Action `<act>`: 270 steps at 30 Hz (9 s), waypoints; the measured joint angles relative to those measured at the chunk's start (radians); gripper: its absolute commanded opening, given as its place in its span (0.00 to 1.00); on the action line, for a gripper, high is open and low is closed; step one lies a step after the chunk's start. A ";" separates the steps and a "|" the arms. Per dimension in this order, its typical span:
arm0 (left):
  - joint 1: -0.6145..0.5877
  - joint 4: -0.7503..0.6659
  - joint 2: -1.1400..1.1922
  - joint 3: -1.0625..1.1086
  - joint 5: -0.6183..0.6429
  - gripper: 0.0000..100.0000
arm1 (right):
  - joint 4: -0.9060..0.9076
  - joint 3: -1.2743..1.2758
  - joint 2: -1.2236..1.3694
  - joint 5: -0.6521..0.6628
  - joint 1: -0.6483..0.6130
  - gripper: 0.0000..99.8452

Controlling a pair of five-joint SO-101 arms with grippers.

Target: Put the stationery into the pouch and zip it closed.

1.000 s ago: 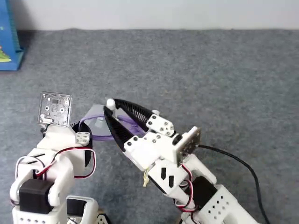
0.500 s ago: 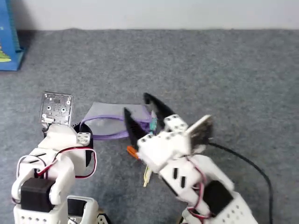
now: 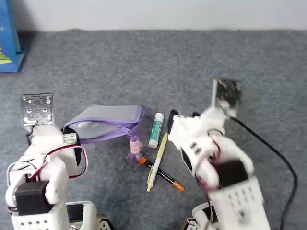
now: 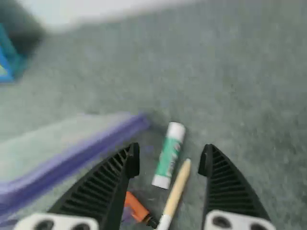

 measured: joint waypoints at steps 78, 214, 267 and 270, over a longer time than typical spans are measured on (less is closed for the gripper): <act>0.044 0.000 -0.003 0.000 0.000 0.01 | 0.588 -0.819 0.416 0.054 -0.158 0.01; -0.006 -0.014 0.008 -0.026 0.034 0.01 | -0.267 -0.048 0.967 0.051 0.000 0.02; 0.078 -0.015 0.003 -0.026 0.034 0.01 | -0.899 0.146 -0.245 0.315 -0.425 0.01; 0.078 -0.015 0.003 -0.025 0.034 0.01 | -1.051 0.199 -0.245 0.315 -0.471 0.01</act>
